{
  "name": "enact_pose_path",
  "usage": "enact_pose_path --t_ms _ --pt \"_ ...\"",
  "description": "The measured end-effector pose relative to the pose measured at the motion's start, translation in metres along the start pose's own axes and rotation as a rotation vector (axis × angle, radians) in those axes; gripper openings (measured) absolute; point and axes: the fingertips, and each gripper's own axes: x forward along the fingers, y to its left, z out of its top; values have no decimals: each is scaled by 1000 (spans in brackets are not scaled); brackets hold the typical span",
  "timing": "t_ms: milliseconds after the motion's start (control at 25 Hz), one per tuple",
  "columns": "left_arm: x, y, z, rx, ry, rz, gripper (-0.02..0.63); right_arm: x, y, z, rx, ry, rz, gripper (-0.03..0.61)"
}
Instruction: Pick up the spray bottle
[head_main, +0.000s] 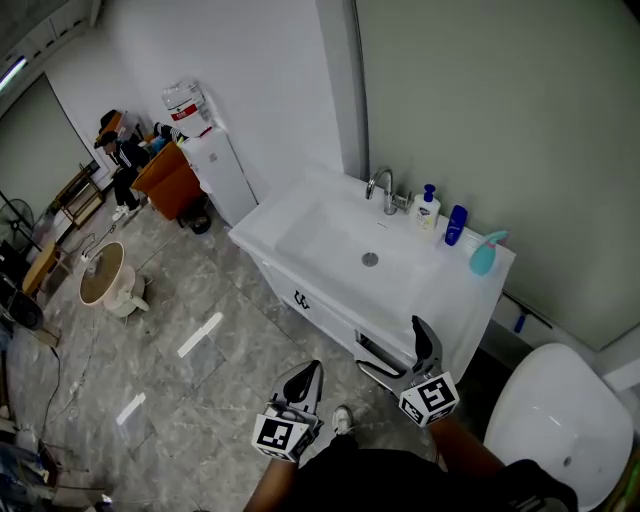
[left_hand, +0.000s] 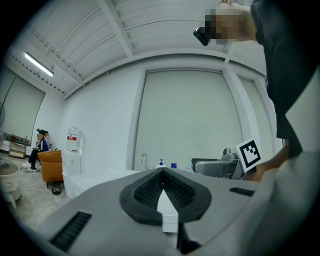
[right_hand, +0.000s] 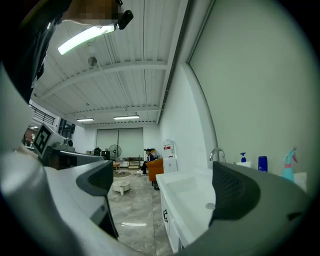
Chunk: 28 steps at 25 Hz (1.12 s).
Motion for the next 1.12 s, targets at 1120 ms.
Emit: enact_pose_path --t_ms 1120 --pt "130 60 2 -22 -7 -388 -5 52 -74 -18 -47 71 -376 591"
